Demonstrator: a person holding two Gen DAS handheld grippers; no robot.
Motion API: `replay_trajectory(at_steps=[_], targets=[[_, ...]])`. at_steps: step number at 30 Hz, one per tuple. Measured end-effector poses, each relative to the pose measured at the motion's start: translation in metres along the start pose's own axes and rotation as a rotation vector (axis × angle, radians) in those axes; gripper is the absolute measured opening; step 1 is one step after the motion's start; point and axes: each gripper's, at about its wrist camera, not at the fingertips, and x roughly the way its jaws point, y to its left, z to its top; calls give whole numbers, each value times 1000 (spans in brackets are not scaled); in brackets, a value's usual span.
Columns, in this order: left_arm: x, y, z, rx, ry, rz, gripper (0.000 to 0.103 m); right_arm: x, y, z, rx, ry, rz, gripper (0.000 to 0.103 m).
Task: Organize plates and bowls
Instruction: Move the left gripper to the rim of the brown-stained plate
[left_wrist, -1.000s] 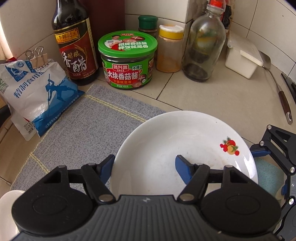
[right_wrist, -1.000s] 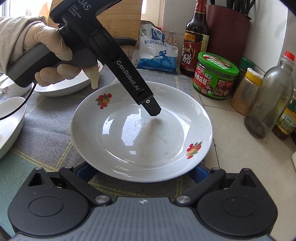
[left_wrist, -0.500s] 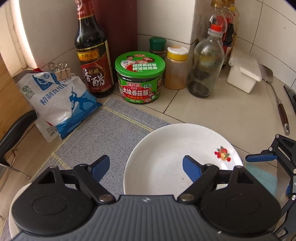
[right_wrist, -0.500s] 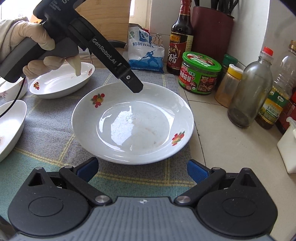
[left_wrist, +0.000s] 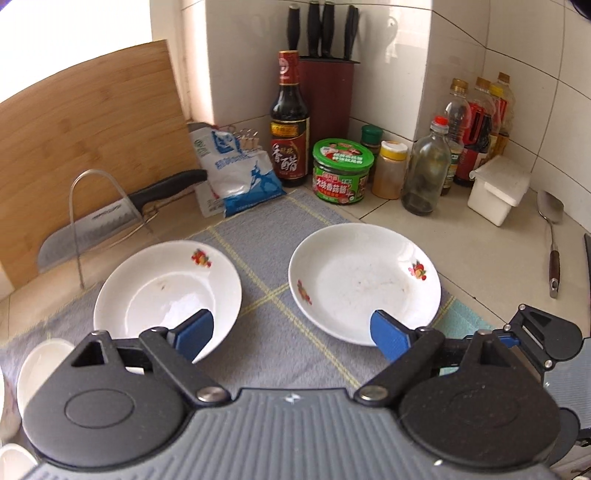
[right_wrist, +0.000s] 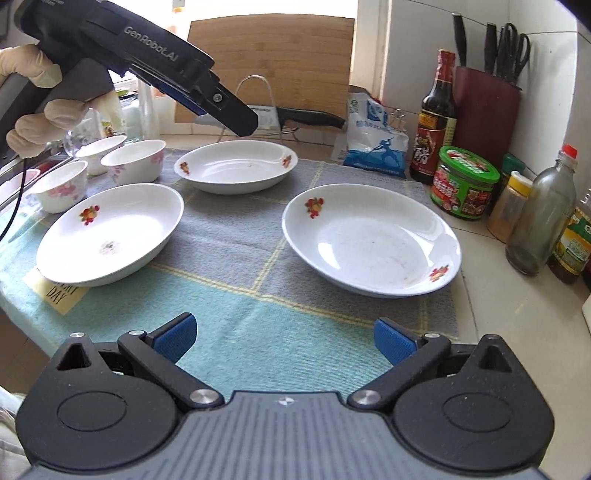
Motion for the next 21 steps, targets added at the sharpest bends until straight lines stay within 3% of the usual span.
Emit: replay_trajectory(at_steps=[12, 16, 21], targets=[[-66, 14, -124, -326, 22, 260, 92, 0, 56, -10, -183, -4, 187, 103], [-80, 17, -145, -374, 33, 326, 92, 7, 68, -6, -225, 0, 230, 103], [-85, 23, -155, -393, 46, 344, 92, 20, 89, 2, -286, -2, 267, 103]])
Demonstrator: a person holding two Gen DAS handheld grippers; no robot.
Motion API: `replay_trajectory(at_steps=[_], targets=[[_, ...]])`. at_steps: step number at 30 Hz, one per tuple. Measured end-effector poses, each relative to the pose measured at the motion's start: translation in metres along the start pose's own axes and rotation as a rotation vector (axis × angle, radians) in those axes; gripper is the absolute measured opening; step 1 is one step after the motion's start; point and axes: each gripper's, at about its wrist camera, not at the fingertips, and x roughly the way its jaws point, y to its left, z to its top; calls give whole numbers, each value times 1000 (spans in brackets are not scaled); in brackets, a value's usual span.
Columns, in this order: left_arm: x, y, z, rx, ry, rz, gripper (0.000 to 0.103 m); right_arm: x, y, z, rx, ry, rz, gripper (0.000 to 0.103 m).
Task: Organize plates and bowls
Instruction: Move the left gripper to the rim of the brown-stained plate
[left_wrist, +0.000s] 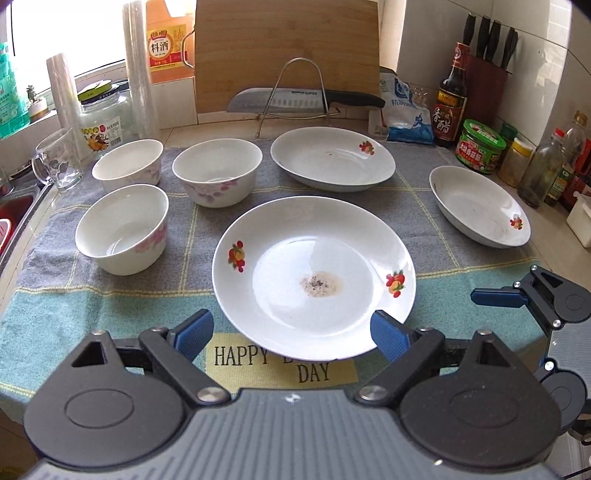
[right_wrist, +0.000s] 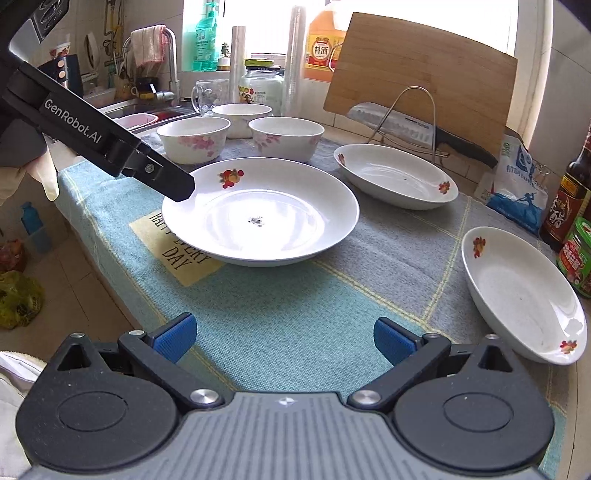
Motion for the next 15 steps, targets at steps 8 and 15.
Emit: replay_trajectory(at_steps=[8, 15], targets=[[16, 25, 2, 6, 41, -31, 92, 27, 17, 15, -11, 27, 15, 103], [32, 42, 15, 66, 66, -90, 92, 42, 23, 20, 14, 55, -10, 103]])
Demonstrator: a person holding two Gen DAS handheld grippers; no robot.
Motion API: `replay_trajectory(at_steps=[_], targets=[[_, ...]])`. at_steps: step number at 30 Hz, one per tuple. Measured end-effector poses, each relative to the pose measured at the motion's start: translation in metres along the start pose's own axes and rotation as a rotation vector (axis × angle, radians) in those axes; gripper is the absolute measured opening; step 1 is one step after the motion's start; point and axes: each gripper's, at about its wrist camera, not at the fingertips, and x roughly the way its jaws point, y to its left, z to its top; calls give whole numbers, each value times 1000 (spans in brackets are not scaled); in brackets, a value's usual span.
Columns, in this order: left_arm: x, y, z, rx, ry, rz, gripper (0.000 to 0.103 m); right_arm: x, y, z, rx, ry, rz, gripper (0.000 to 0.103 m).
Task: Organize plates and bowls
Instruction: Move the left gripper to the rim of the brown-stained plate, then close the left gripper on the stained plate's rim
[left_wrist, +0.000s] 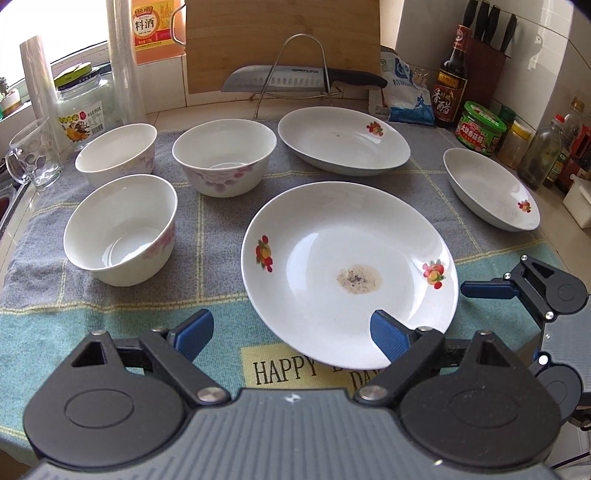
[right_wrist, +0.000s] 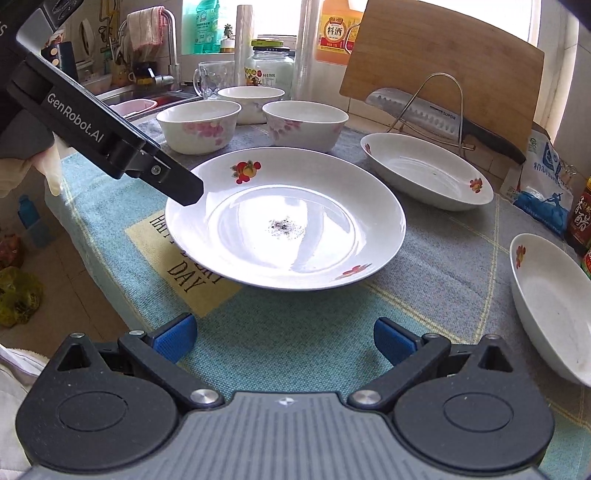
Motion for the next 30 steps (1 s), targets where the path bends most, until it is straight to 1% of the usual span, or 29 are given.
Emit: replay_trajectory(at_steps=[4, 8, 13, 16, 18, 19, 23, 26, 30], targets=[[9, 4, 10, 46, 10, -56, 92, 8, 3, 4, 51, 5, 12, 103], [18, 8, 23, 108, 17, -112, 92, 13, 6, 6, 75, -9, -11, 103], [30, 14, 38, 207, 11, -156, 92, 17, 10, 8, 114, -28, -51, 103], [38, 20, 47, 223, 26, -201, 92, 18, 12, 7, 136, -44, -77, 103], [47, 24, 53, 221, 50, -248, 92, 17, 13, 6, 147, -50, -90, 103], [50, 25, 55, 218, 60, -256, 92, 17, 14, 6, 152, -51, -95, 103], [61, 23, 65, 234, 91, -257, 92, 16, 15, 5, 154, -53, -98, 103], [70, 18, 72, 268, 118, -233, 92, 17, 14, 4, 147, -60, -92, 103], [77, 13, 77, 309, 141, -225, 92, 17, 11, 3, 134, -77, -82, 103]])
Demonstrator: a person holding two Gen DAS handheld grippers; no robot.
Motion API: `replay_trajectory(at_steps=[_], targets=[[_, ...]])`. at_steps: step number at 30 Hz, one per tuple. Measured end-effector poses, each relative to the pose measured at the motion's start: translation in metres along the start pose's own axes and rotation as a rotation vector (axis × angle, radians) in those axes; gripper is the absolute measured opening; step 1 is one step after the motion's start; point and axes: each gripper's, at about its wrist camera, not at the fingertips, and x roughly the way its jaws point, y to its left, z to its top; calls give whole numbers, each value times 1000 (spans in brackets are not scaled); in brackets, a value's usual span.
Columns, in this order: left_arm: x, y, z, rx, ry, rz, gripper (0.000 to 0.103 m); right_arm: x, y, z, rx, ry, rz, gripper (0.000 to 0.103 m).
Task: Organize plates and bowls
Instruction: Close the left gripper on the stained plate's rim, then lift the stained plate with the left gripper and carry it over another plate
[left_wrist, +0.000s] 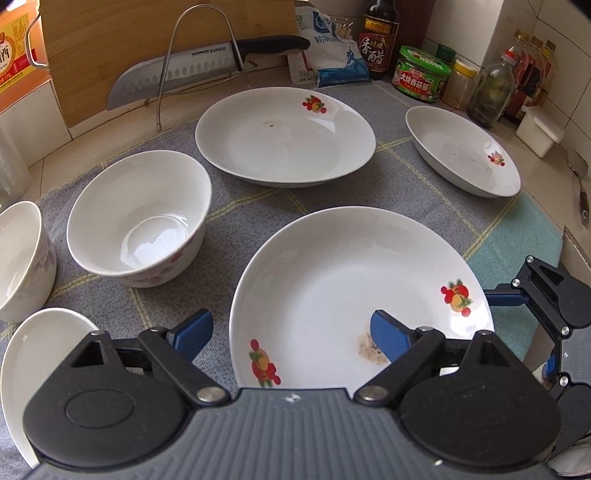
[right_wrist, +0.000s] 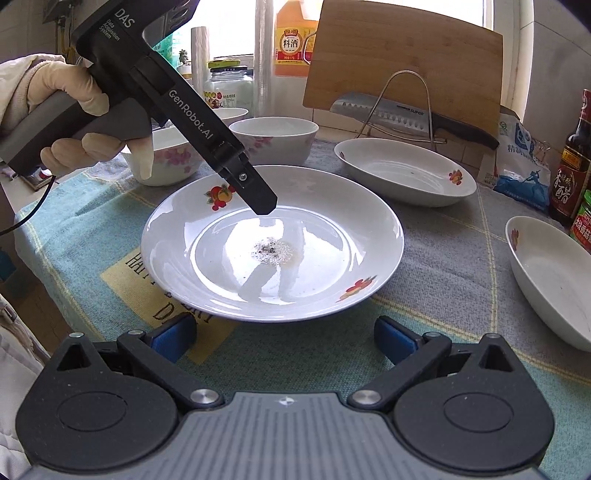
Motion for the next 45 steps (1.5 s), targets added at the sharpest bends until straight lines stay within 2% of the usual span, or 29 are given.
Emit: replay_trajectory(at_steps=[11, 14, 26, 37, 45], targets=[[19, 3, 12, 18, 78, -35, 90, 6, -5, 5, -14, 5, 14, 103], [24, 5, 12, 16, 104, -58, 85, 7, -5, 6, -19, 7, 19, 103], [30, -3, 23, 111, 136, -76, 83, 13, -2, 11, -49, 18, 53, 103], [31, -4, 27, 134, 161, -91, 83, 15, -1, 11, -64, 9, 73, 103], [31, 9, 35, 119, 215, -162, 75, 16, -1, 14, -73, 24, 78, 103]])
